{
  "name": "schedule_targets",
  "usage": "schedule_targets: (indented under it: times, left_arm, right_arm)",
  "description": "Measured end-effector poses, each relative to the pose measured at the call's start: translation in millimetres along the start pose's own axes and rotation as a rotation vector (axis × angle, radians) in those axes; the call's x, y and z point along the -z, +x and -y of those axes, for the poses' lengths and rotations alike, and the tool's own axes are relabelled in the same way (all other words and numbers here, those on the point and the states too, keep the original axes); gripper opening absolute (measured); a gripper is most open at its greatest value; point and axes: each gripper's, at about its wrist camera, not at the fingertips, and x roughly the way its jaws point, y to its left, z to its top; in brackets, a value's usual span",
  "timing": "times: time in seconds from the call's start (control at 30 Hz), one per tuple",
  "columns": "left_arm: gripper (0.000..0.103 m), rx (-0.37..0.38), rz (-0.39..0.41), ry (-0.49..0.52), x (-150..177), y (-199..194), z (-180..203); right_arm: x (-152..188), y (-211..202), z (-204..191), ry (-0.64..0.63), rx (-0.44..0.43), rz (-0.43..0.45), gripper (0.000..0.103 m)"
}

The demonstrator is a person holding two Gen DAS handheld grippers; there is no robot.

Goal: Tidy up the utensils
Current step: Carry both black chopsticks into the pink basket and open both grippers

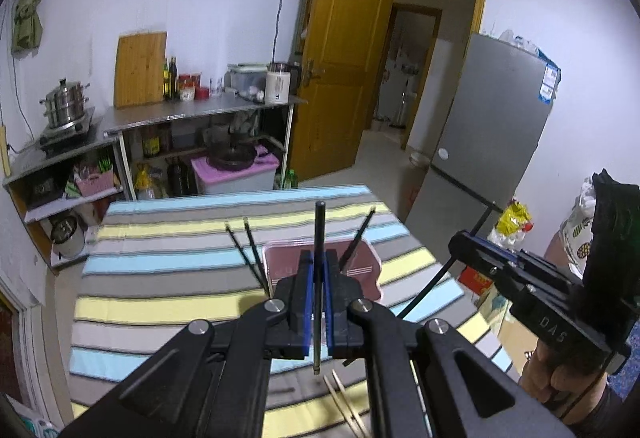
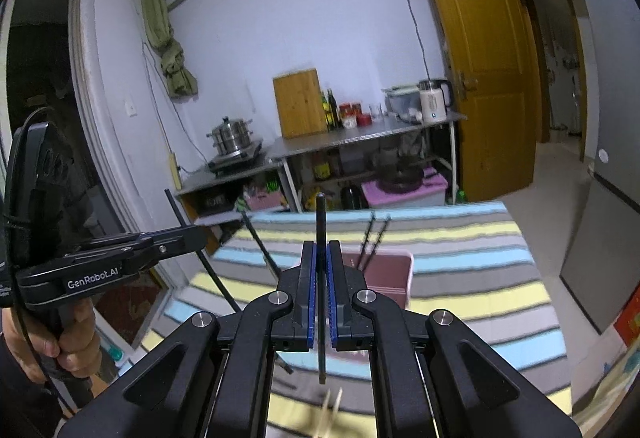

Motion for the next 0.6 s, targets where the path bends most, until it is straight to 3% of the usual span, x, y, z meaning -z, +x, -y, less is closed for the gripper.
schedule_targets:
  times: [0.3, 0.6]
  left_arm:
    - [0.005, -0.002, 0.055, -0.008, -28.3, 1.6, -1.2]
    - [0.005, -0.012, 0.080, -0.028, -39.7, 15.6, -9.9]
  right_arm:
    - [-29.4, 12.0, -5.0, 0.001, 0.005, 0.054, 0.004]
    - [-28.7, 27.5, -3.9, -0.005, 0.043, 0.067, 0.004]
